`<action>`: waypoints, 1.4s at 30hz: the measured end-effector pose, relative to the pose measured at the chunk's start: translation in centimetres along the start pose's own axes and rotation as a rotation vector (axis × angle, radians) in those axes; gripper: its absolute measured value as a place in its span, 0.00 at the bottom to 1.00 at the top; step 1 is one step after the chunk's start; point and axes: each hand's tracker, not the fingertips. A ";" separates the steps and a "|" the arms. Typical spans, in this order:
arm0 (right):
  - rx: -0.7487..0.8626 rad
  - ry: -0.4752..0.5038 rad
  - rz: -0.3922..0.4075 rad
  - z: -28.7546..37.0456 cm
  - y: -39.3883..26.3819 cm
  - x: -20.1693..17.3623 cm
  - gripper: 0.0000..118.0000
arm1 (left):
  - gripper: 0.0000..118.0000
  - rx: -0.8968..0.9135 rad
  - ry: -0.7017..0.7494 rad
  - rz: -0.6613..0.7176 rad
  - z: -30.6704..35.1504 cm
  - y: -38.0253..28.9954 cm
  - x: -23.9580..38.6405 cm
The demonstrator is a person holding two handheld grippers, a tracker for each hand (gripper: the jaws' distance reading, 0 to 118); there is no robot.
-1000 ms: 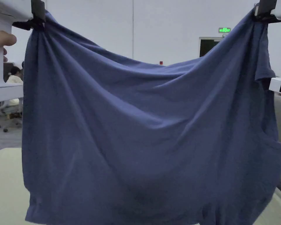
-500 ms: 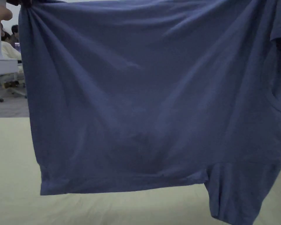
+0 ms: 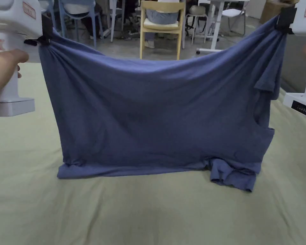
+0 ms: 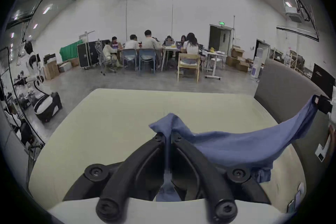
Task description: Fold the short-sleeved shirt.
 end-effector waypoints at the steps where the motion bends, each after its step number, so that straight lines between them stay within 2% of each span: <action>1: -0.005 0.005 -0.002 0.3 -0.3 0.2 0.04 | 0.03 0.002 0.002 -0.006 0.1 -0.4 0.0; 6: -0.053 0.056 0.001 4.0 -4.2 0.8 0.04 | 0.03 -0.040 -0.024 -0.039 2.8 -4.2 -0.1; 9: -0.151 0.076 0.022 6.6 -8.8 1.1 0.04 | 0.03 -0.091 -0.029 -0.127 4.6 -8.6 0.3; 13: -0.266 0.103 0.029 10.9 -15.9 0.9 0.04 | 0.03 -0.158 -0.048 -0.163 8.3 -15.8 1.1; 17: -0.361 0.138 0.059 16.8 -22.8 0.0 0.04 | 0.03 -0.211 -0.103 -0.030 12.9 -23.0 0.3; 18: -0.384 0.145 0.044 18.5 -24.4 0.0 0.04 | 0.03 -0.246 -0.125 -0.020 14.2 -24.7 0.1; 22: -0.406 0.149 0.010 25.3 -29.0 1.0 0.04 | 0.03 -0.269 -0.083 -0.075 19.6 -30.2 -0.1; 28: -0.426 0.132 -0.049 34.4 -32.0 3.9 0.04 | 0.03 -0.295 -0.045 -0.078 28.5 -35.7 -1.8; 32: -0.445 0.109 -0.075 39.2 -33.2 5.8 0.04 | 0.03 -0.364 -0.039 -0.055 32.3 -38.8 -3.4; 37: -0.525 0.094 -0.072 43.8 -35.7 5.6 0.04 | 0.03 -0.477 -0.033 -0.108 34.9 -43.2 -2.3; 41: -0.627 0.082 -0.073 43.9 -38.7 5.4 0.04 | 0.03 -0.564 -0.010 -0.173 34.4 -42.3 -2.8; 42: -0.647 0.082 -0.069 43.5 -39.2 5.3 0.04 | 0.03 -0.562 -0.012 -0.166 33.7 -44.9 -2.2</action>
